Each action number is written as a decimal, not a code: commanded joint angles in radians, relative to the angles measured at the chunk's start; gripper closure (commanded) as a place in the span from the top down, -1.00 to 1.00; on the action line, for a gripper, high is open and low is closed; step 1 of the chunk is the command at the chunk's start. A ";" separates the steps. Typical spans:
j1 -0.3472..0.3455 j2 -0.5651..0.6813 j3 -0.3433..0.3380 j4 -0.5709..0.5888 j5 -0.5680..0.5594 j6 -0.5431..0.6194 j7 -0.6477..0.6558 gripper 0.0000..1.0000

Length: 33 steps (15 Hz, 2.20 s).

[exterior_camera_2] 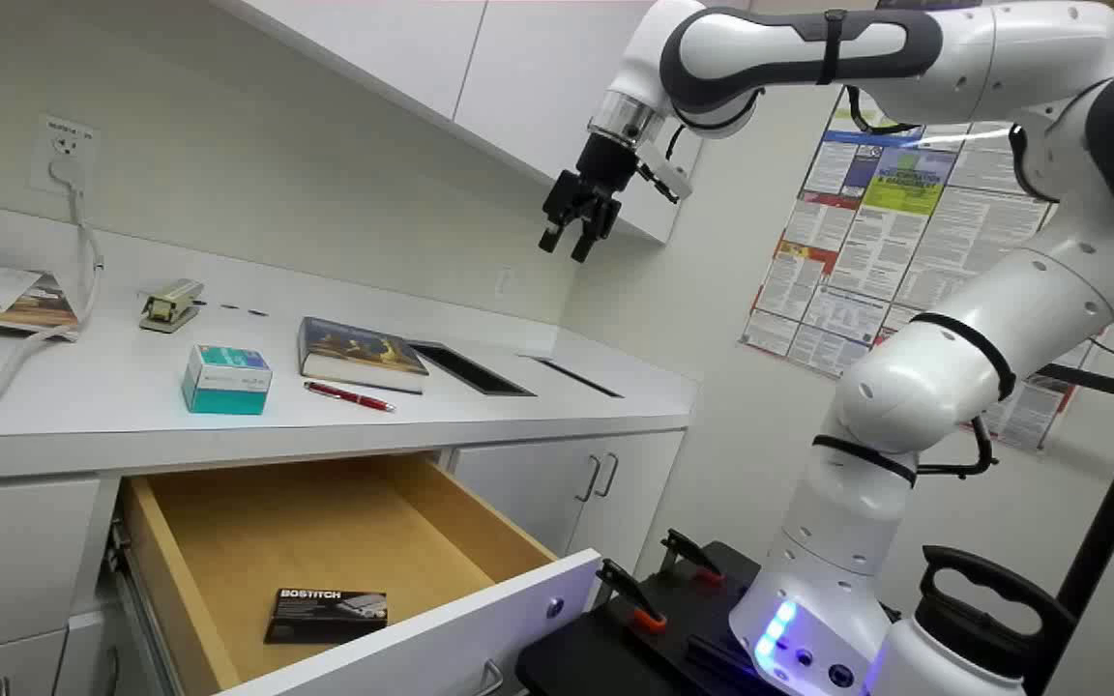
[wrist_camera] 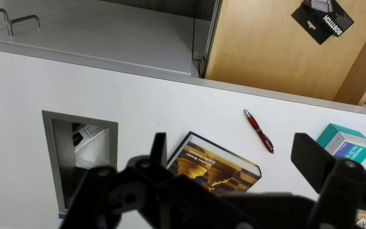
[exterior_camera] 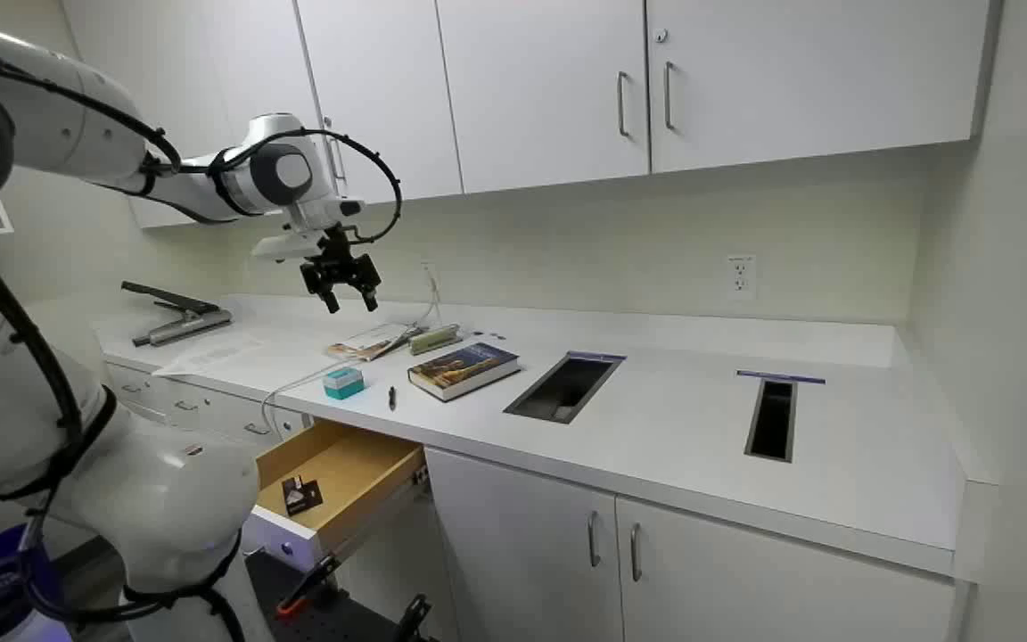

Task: Remove the black box from the open drawer and put it on the counter

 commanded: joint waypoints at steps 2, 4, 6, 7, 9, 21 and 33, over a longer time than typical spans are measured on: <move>0.008 0.001 -0.006 0.002 -0.004 -0.002 0.004 1.00; 0.008 0.001 -0.006 0.002 -0.004 -0.002 0.004 1.00; 0.023 -0.002 -0.005 -0.003 0.009 -0.003 -0.011 1.00; 0.036 -0.008 0.004 -0.010 0.010 -0.005 -0.016 1.00; 0.092 -0.020 0.023 -0.038 0.031 -0.024 -0.056 1.00; 0.322 0.073 0.164 -0.124 0.103 0.070 -0.137 1.00; 0.364 0.296 0.168 -0.190 0.116 0.386 -0.357 1.00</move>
